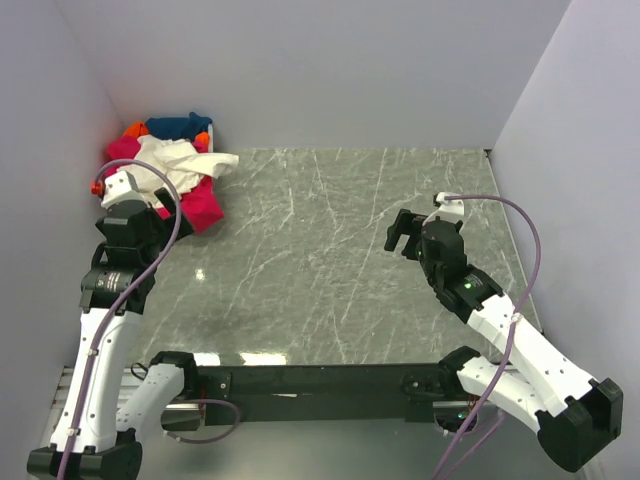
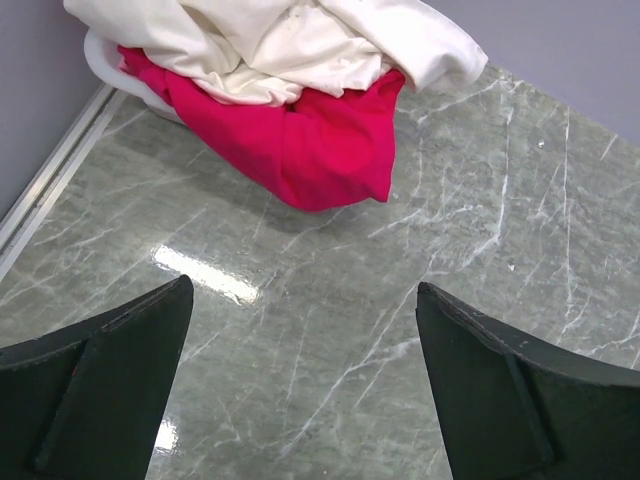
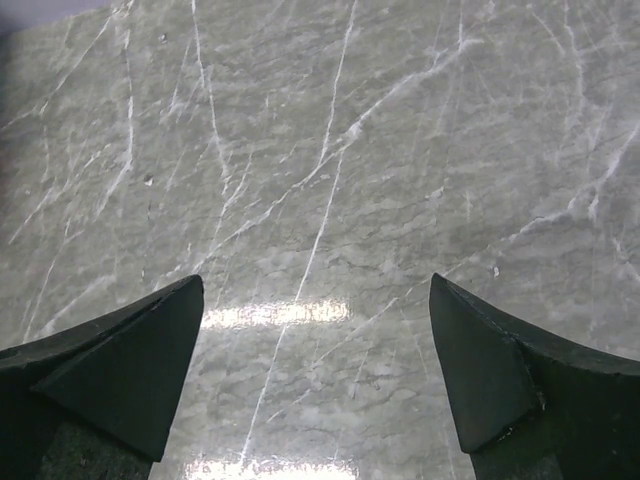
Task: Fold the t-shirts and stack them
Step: Grab the tshirt from the pile, then move the tshirt to the center of the board
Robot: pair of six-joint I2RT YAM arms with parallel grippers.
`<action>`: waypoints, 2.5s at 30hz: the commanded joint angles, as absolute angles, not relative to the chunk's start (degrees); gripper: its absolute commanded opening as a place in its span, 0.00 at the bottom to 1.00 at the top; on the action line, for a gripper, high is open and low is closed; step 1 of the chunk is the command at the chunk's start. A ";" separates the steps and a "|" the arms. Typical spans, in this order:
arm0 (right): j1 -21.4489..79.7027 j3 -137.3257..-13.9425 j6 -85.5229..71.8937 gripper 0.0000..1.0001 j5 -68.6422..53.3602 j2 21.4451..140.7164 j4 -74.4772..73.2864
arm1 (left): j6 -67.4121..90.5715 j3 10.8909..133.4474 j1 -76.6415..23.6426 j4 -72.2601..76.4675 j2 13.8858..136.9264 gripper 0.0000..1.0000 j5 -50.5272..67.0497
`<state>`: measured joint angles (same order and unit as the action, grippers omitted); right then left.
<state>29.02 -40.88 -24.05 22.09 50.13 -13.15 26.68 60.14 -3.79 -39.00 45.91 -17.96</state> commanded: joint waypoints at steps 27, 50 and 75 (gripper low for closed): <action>29.35 -36.65 -32.43 1.00 27.42 40.43 -17.05 | 18.99 97.72 10.19 -27.33 101.06 0.99 -16.61; 29.36 -39.99 -29.62 1.00 29.01 42.18 -19.34 | 16.61 106.61 12.74 -31.82 107.17 0.01 -12.75; 29.36 -46.23 -27.16 0.98 22.94 49.57 -15.20 | 29.17 107.07 -7.99 -17.59 74.01 0.00 22.76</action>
<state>29.02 -44.25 -26.39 22.61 50.81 -15.73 23.94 109.23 -7.07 -26.33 77.32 18.61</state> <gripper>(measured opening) 0.985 0.037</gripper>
